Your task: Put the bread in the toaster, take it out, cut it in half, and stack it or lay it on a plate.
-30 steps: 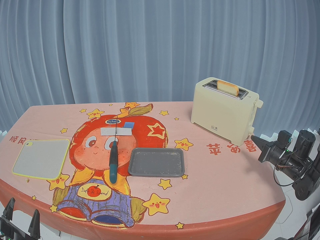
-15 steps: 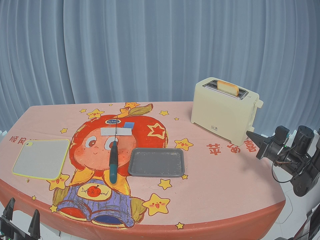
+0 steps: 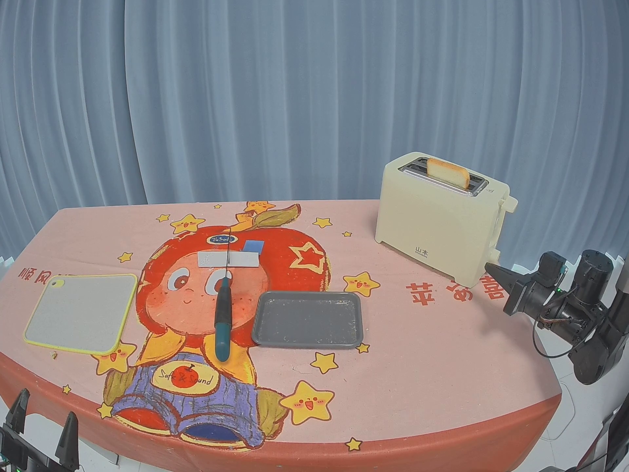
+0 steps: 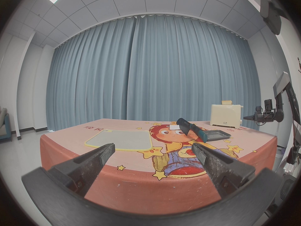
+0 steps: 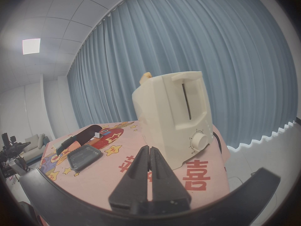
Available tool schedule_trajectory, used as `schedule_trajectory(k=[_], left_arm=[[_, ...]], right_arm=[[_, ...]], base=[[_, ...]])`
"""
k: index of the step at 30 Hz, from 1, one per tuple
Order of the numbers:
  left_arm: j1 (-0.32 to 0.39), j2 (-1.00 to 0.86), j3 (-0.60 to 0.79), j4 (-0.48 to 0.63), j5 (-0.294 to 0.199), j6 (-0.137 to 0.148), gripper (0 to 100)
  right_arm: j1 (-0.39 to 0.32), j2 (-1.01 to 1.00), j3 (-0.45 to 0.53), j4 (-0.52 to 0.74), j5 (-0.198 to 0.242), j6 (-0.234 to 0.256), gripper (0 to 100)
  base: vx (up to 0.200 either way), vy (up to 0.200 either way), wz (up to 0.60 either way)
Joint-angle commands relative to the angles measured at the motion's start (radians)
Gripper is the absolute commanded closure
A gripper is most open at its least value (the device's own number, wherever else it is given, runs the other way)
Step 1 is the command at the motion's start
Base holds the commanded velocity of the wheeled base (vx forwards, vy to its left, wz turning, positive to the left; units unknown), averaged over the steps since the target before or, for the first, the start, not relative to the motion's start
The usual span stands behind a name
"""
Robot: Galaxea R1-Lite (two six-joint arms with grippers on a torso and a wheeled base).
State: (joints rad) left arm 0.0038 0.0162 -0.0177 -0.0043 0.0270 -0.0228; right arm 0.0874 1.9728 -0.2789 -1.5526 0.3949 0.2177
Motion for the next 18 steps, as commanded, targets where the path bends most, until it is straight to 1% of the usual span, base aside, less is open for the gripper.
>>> schedule_trajectory(k=[1,12,18], left_arm=[[0.001,-0.001,0.018,0.000,0.001,0.000,0],[0.001,-0.001,0.018,0.000,0.001,0.000,0],[0.001,-0.001,0.018,0.000,0.001,0.000,0]], right_arm=[[-0.018,0.023,-0.002,-0.011,-0.001,0.000,100],[-0.028,0.104,-0.002,-0.011,-0.002,-0.001,100],[-0.061,0.113,-0.016,-0.011,-0.004,-0.015,100]], base=[[0.000,0.000,0.00],[0.000,0.000,0.00],[0.000,0.000,0.00]])
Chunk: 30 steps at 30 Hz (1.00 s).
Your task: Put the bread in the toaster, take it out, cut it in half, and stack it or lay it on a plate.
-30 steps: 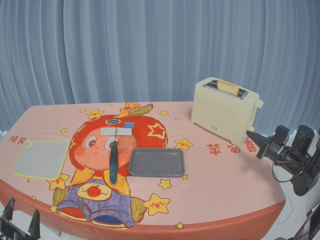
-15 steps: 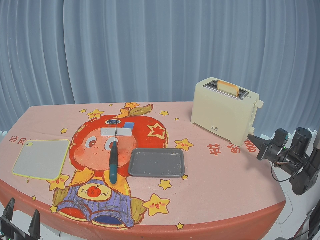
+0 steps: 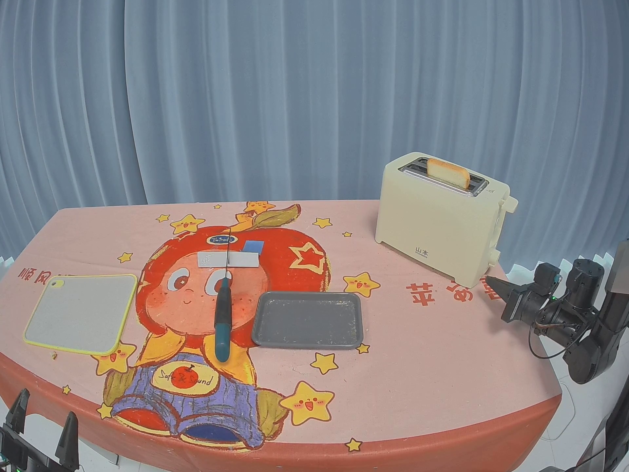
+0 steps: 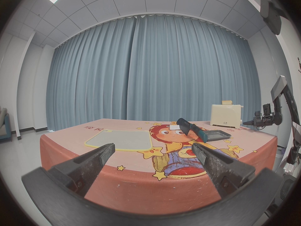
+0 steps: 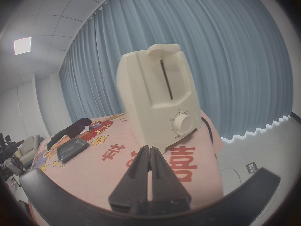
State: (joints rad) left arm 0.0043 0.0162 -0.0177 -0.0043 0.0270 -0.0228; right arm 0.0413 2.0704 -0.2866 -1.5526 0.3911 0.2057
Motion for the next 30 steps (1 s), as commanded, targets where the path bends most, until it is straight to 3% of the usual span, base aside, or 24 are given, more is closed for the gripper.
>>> schedule_trajectory(k=[1,14,21,30], left_arm=[[0.000,-0.001,0.018,0.000,0.001,0.000,0],[0.000,-0.001,0.018,0.000,0.001,0.000,0],[0.000,-0.001,0.018,0.000,0.001,0.000,0],[0.000,-0.001,0.018,0.000,0.001,0.000,0]], right_arm=[[-0.018,0.016,-0.011,-0.011,-0.003,-0.003,100],[-0.044,0.046,-0.029,-0.009,-0.029,-0.005,100],[-0.038,0.089,-0.077,-0.009,-0.120,-0.019,100],[-0.038,0.108,-0.091,-0.008,-0.124,-0.017,100]], base=[[0.000,0.000,0.00],[0.000,0.000,0.00],[0.000,0.000,0.00],[0.000,0.000,0.00]])
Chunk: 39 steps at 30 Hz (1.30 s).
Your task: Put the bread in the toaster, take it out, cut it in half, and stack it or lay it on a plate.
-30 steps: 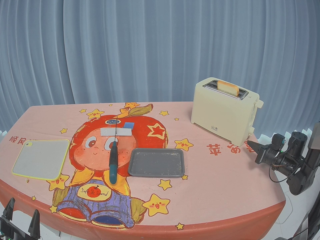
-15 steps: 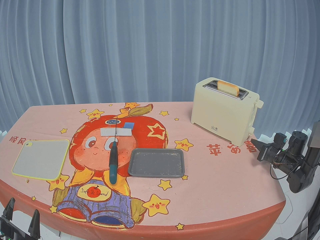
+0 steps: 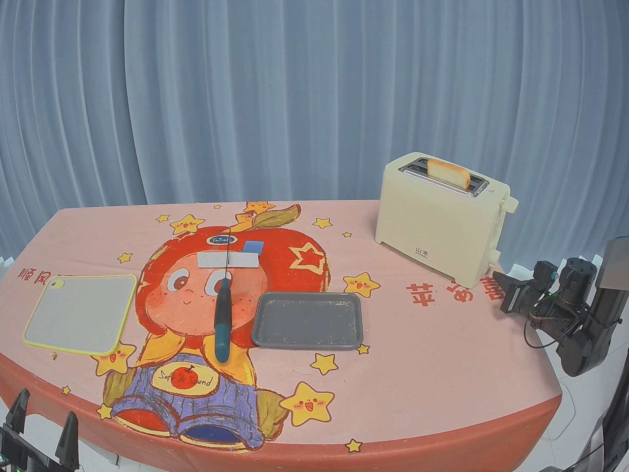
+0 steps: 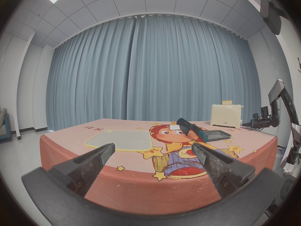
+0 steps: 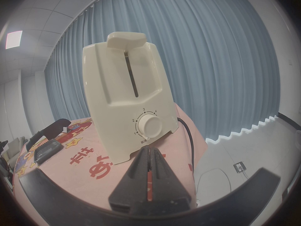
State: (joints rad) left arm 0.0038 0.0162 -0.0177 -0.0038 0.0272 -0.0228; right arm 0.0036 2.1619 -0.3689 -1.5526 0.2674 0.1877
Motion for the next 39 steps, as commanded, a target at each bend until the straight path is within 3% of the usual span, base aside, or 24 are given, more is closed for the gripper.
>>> schedule_trajectory(k=[1,39], left_arm=[[0.001,-0.001,0.018,-0.001,0.000,0.000,0],[0.001,-0.001,0.018,-0.001,0.000,0.000,0]], right_arm=[[-0.002,0.021,-0.015,-0.009,-0.002,0.001,100],[0.007,0.010,-0.036,-0.009,-0.019,0.004,100]], base=[[0.000,0.000,0.00],[0.000,0.000,0.00]])
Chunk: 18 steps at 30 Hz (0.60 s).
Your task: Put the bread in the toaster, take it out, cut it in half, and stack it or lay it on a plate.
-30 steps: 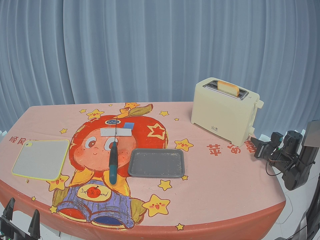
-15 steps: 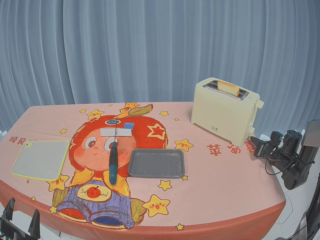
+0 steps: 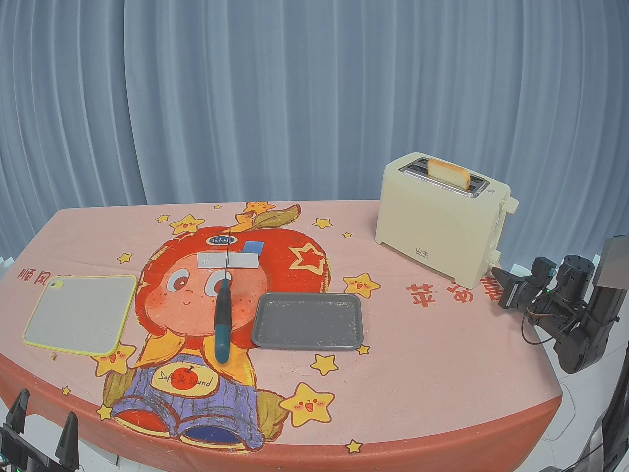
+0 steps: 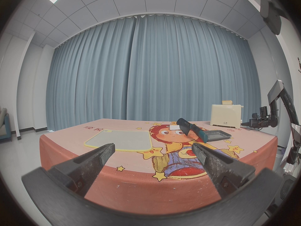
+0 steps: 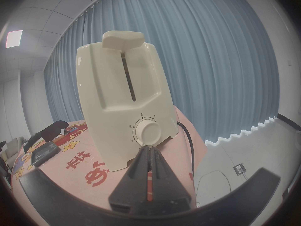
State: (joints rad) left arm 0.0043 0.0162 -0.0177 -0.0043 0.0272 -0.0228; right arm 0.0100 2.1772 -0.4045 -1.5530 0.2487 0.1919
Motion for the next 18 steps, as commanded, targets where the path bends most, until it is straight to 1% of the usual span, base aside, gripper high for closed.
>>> schedule_trajectory(k=[1,7,11,18], left_arm=[[0.000,-0.001,0.018,0.000,0.000,0.000,0],[0.000,-0.001,0.018,0.000,0.000,0.000,0],[0.000,-0.001,0.018,0.000,0.000,0.000,0],[0.000,-0.001,0.018,0.000,0.000,0.000,0]], right_arm=[[0.001,-0.007,-0.002,-0.009,0.000,0.000,100],[0.008,-0.007,0.004,-0.009,0.000,-0.002,100],[0.015,-0.010,0.004,-0.010,-0.012,-0.002,100],[0.015,-0.027,0.003,-0.009,-0.012,-0.002,100]], base=[[0.000,0.000,0.00],[0.000,0.000,0.00],[0.000,0.000,0.00],[0.000,0.000,0.00]])
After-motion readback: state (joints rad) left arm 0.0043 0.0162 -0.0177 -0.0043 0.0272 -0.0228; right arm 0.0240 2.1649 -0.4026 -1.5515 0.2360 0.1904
